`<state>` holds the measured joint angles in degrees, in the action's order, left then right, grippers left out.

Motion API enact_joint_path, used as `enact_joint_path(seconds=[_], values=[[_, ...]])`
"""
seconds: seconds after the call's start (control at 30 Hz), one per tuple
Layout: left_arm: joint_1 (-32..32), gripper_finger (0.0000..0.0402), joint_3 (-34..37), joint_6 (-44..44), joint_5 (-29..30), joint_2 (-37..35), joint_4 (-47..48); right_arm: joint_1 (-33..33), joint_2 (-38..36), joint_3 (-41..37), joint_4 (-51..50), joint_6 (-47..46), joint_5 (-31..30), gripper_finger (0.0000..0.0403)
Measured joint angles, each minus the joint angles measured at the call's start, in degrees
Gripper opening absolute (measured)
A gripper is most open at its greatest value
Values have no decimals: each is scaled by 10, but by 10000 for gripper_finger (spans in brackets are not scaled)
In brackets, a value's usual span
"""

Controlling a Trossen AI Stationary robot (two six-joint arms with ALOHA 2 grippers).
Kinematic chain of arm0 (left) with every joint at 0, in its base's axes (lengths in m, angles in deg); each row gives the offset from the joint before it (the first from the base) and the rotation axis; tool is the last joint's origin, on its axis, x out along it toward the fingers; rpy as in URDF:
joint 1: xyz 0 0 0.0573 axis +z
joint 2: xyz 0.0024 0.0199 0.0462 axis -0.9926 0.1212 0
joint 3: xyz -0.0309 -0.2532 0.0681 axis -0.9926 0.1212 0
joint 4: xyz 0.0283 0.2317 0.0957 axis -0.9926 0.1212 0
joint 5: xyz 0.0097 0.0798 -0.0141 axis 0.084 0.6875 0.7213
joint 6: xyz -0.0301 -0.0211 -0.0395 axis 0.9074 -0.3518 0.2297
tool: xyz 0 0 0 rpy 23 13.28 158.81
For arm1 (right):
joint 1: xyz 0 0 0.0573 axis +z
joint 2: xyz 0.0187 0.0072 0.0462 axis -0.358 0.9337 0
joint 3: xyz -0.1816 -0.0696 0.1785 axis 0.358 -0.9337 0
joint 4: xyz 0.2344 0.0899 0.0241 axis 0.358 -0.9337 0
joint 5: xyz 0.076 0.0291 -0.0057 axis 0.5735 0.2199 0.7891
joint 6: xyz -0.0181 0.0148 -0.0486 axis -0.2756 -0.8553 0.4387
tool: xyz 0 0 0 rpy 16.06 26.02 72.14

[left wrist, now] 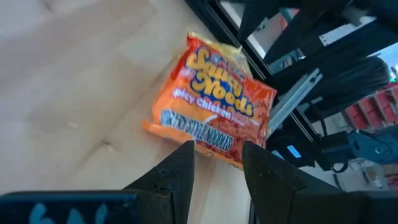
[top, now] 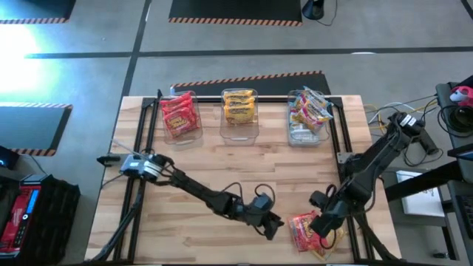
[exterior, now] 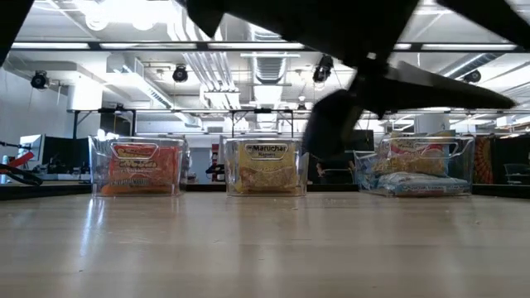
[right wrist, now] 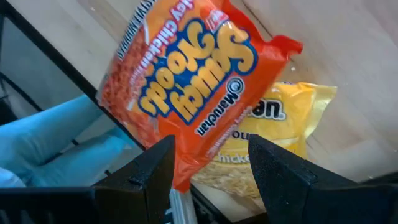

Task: Sort Maruchan noodles
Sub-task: Move the noodle packs to the middle right of the table

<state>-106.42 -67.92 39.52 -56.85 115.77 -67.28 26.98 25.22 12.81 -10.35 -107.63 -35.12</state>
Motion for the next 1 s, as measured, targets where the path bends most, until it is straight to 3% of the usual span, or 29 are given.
enact_joint_path(seconds=[0.27,0.43,0.67,1.0], values=[[-13,118,-107,20,-3,76,5,22,42,-1,5,-3,-5,192],[-15,118,-159,21,-9,97,68,22,89,-2,39,16,-7,192],[-16,118,-168,20,-9,98,92,19,143,1,101,37,-22,192],[-17,118,-167,19,-39,98,104,-32,148,0,112,64,-118,192]])
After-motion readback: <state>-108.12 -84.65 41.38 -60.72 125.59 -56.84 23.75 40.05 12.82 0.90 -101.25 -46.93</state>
